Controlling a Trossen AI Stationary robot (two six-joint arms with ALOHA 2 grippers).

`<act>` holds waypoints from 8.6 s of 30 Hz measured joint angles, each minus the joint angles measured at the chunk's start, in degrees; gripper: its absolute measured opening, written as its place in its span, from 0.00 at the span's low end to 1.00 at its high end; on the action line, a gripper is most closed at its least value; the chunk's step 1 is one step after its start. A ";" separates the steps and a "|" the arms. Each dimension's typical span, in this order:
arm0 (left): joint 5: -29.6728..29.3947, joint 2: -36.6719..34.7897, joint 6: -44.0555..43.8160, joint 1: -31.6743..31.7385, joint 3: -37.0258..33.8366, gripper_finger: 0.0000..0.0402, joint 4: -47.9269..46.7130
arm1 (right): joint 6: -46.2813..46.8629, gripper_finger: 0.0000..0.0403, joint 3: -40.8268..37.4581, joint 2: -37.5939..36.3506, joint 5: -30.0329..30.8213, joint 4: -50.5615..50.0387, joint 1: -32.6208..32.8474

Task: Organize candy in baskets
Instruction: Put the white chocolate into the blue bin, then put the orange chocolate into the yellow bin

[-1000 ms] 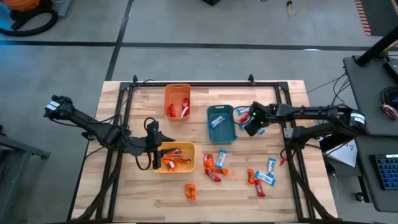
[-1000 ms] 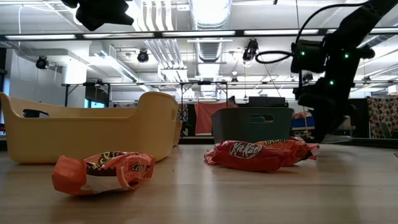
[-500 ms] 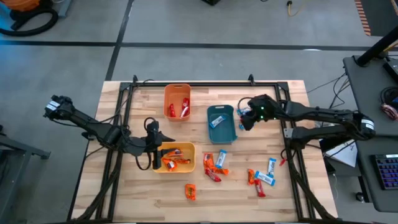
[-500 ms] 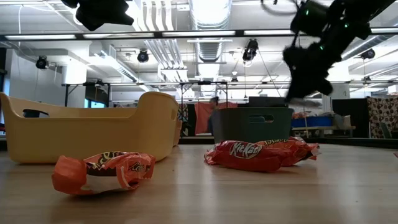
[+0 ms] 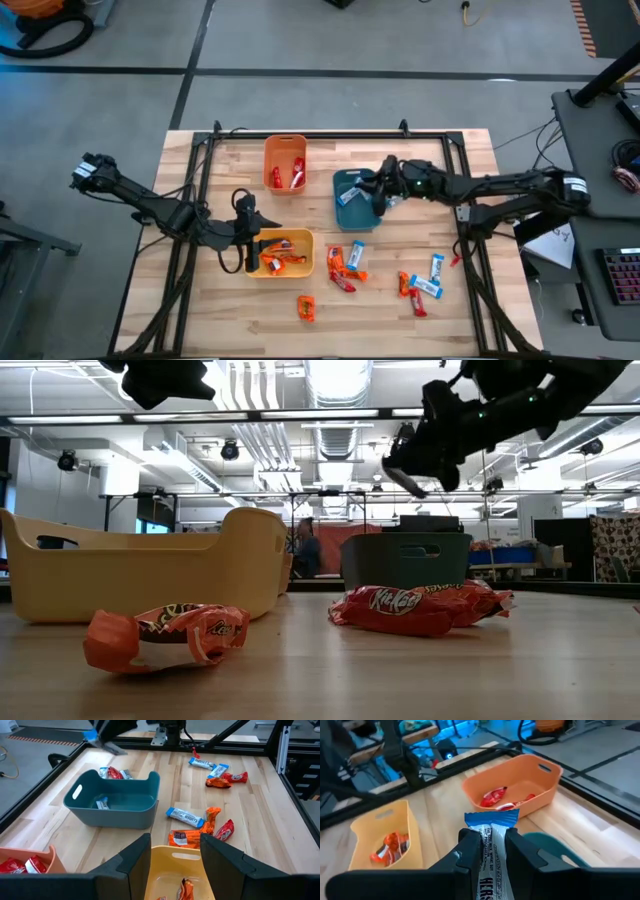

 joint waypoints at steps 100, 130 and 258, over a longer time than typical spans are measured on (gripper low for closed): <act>0.07 0.02 -0.84 -0.02 -0.01 0.38 2.36 | 2.02 0.48 -6.78 19.40 31.87 15.16 49.44; 0.07 0.02 -0.84 -0.02 -0.01 0.38 2.49 | 5.87 0.26 -1.08 35.60 32.65 14.78 50.19; 0.03 5.66 0.45 0.00 0.02 0.38 2.69 | -8.70 0.12 16.80 30.61 29.47 -1.68 39.10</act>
